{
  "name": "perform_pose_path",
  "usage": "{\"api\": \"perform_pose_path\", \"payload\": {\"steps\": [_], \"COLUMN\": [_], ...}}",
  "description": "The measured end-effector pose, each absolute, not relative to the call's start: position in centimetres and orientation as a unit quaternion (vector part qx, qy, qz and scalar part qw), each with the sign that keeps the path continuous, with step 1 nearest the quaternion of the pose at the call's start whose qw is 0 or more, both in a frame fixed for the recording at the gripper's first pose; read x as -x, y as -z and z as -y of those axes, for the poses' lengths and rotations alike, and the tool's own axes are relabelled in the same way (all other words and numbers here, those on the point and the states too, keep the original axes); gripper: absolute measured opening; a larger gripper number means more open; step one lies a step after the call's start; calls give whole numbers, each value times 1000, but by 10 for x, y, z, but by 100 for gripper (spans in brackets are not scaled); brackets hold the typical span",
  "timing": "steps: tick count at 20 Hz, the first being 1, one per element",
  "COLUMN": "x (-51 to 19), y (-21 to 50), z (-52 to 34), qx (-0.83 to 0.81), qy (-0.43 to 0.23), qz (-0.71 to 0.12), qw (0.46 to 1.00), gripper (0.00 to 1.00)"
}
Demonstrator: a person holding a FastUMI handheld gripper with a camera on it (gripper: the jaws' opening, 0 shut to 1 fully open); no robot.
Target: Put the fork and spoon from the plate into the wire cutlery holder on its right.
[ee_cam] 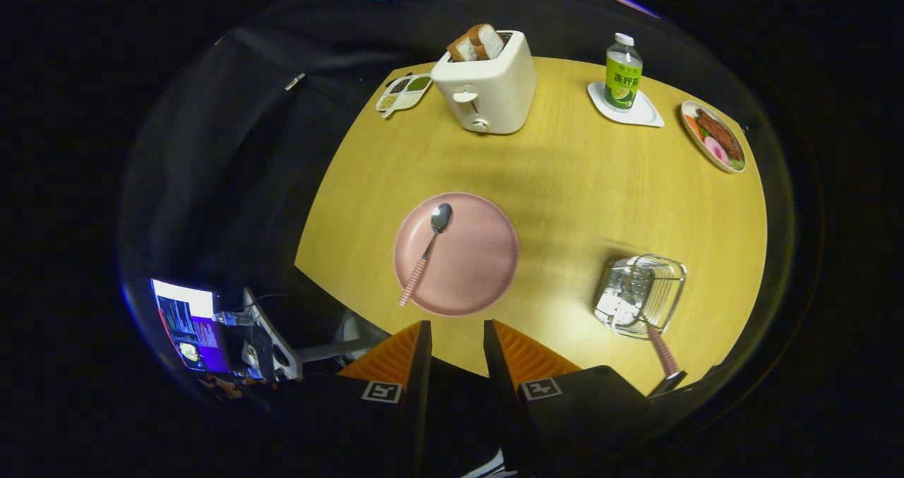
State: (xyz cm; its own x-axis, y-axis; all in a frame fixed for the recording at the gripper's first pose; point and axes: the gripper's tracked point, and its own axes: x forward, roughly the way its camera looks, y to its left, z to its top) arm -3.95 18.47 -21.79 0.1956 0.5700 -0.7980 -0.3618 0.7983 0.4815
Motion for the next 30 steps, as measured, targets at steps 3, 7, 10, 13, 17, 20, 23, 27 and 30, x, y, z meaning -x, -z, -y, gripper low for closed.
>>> {"api": "perform_pose_path", "payload": {"steps": [3,7,10,13,17,20,23,27,30], "x": [45,40,36,35,35,34,33,37,36], "y": [231,267,294,317,345,361,372,374,365], "z": [-232,-274,-293,-305,-316,-320,-326,-317,-311], "qx": [-136,-150,-151,-153,-136,-135,-142,-138,-154], "qy": [-301,-272,-247,-227,-207,-190,-180,-170,-185], "qz": [-573,-595,-610,-624,-639,-644,-644,-653,-646], "qw": [750,742,738,732,729,729,730,725,725], "gripper": [51,53,53,53,53,53,36,13,11]}}
